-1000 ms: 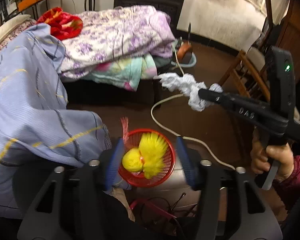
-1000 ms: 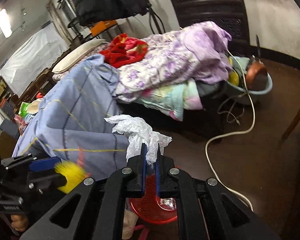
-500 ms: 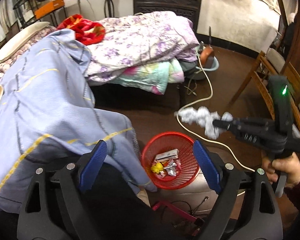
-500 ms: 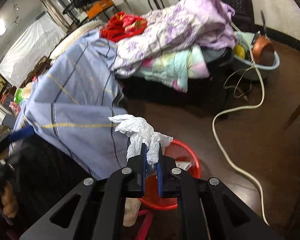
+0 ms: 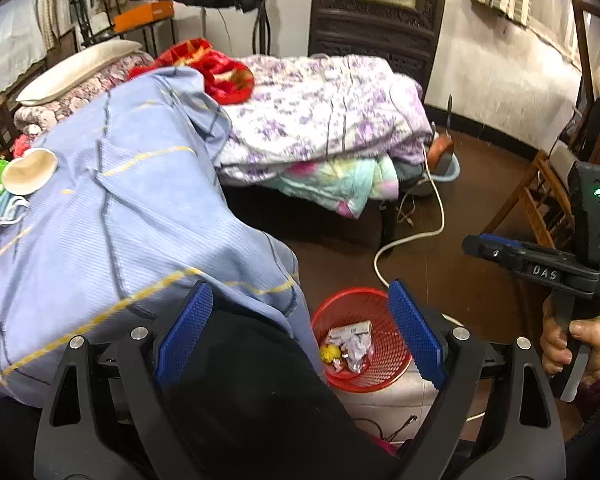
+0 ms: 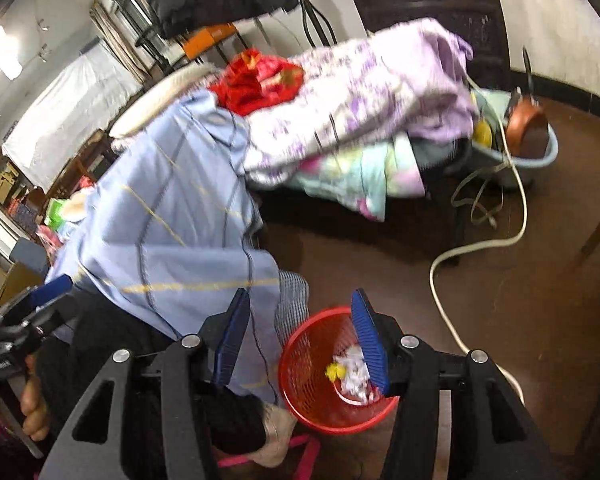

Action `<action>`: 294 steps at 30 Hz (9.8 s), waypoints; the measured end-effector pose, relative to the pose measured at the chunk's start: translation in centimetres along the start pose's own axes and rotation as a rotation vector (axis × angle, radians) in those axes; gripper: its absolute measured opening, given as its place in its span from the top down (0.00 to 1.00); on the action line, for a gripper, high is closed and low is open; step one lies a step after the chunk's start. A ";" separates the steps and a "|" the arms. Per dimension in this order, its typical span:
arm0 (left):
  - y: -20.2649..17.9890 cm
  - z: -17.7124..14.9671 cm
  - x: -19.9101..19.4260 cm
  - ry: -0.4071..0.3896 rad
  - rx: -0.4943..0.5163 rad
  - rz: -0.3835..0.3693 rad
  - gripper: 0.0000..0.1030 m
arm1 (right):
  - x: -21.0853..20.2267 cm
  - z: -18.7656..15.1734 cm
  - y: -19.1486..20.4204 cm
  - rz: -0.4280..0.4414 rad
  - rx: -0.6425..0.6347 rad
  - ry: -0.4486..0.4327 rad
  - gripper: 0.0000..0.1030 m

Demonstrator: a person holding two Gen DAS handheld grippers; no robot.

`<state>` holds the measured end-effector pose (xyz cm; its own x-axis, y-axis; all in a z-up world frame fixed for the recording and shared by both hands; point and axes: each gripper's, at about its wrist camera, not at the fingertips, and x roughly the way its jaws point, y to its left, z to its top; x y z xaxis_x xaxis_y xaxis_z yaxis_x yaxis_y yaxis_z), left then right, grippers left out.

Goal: Collect trash
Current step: 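Move both tools back over the bed toward the remaining trash, then grasp the clear bag with the left gripper while the right gripper grasps the green-and-white packet, then carry the clear bag and green packet to the wastebasket and release both, then move both tools back over the bed toward the remaining trash, then grasp the white paper cup with the right gripper while the left gripper grasps the striped box, then carry the striped box and paper cup to the wastebasket and release both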

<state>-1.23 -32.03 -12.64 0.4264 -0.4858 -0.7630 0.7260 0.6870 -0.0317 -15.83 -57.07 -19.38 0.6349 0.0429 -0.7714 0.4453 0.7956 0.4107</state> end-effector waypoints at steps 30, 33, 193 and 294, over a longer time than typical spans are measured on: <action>21.8 -7.5 -12.2 -0.234 -0.427 0.282 0.08 | -1.8 1.3 24.5 0.242 -0.315 -0.048 0.37; 25.6 -7.6 -12.0 -0.243 -0.501 0.295 0.08 | 0.3 0.9 26.6 0.243 -0.345 -0.011 0.37; 11.9 -2.3 -12.5 -0.289 -0.233 0.068 0.14 | -6.3 4.2 15.2 0.174 -0.232 -0.193 0.33; 39.7 -4.1 -9.4 -0.350 -0.741 0.187 0.51 | 15.3 9.7 43.2 0.245 -0.412 -0.152 0.21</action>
<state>21.37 2.03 -9.36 0.7360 -0.3842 -0.5574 0.1367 0.8907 -0.4335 19.28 -27.91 -8.72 0.7881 0.1942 -0.5841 0.0048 0.9470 0.3213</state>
